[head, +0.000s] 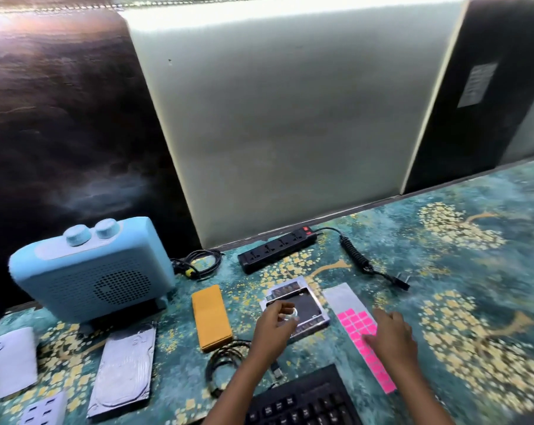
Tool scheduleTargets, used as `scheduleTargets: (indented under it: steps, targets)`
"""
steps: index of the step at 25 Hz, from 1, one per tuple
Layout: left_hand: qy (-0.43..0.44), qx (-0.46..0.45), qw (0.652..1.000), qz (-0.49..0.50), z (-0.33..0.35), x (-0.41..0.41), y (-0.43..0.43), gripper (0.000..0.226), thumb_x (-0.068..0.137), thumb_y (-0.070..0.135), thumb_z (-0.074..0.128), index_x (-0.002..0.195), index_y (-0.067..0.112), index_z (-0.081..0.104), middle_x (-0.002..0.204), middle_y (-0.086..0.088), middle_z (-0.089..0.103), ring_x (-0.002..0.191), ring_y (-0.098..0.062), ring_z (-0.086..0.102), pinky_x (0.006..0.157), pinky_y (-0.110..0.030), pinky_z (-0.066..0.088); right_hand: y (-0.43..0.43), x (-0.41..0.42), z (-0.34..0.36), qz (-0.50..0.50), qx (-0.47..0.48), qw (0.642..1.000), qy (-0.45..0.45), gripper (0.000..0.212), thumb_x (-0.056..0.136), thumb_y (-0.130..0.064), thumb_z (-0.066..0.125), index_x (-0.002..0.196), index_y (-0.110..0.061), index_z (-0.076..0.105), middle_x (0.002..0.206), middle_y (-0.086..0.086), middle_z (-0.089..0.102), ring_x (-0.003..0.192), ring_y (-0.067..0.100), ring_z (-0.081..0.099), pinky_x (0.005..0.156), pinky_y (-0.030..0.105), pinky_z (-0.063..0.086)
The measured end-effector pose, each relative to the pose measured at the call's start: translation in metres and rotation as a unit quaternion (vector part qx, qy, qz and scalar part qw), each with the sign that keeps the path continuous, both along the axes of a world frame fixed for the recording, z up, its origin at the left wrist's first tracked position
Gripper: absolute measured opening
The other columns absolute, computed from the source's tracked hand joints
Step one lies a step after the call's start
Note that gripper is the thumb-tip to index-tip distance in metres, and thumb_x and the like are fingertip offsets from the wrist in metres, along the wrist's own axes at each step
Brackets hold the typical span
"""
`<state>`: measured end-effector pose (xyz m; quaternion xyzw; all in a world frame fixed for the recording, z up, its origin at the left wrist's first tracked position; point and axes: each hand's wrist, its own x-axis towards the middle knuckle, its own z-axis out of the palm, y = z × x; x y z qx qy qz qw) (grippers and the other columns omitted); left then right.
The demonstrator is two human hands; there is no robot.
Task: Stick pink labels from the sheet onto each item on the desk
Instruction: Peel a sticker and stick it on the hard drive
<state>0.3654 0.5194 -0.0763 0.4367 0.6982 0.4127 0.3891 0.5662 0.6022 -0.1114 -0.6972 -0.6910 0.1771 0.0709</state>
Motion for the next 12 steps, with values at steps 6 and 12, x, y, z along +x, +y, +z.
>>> scheduleTargets:
  steps: [6,12]
  targets:
    - [-0.043,-0.045,0.997,-0.054,-0.004,0.023,0.010,0.012,0.091,0.019,0.054,0.102,0.025,0.052,0.098,0.008,0.053,0.101,-0.020,0.054,0.092,-0.039,0.050,0.008,0.017,-0.018,-0.054,-0.042,0.980,0.187,0.049,0.063,-0.011,0.082,0.106,-0.007,0.060,0.107,0.021,0.061,0.095,0.032,0.058,0.078,0.036,0.047]
    - [-0.183,-0.067,0.981,0.004,0.015,0.015,0.016,0.033,0.090,0.025,0.057,0.120,0.017,0.046,0.100,0.000,0.056,0.082,-0.015,0.059,0.061,-0.020,0.046,0.011,-0.008,0.028,0.041,-0.067,0.917,0.391,0.018,0.072,-0.012,0.075,0.088,-0.006,0.069,0.076,0.003,0.071,0.066,0.015,0.067,0.062,0.030,0.053]
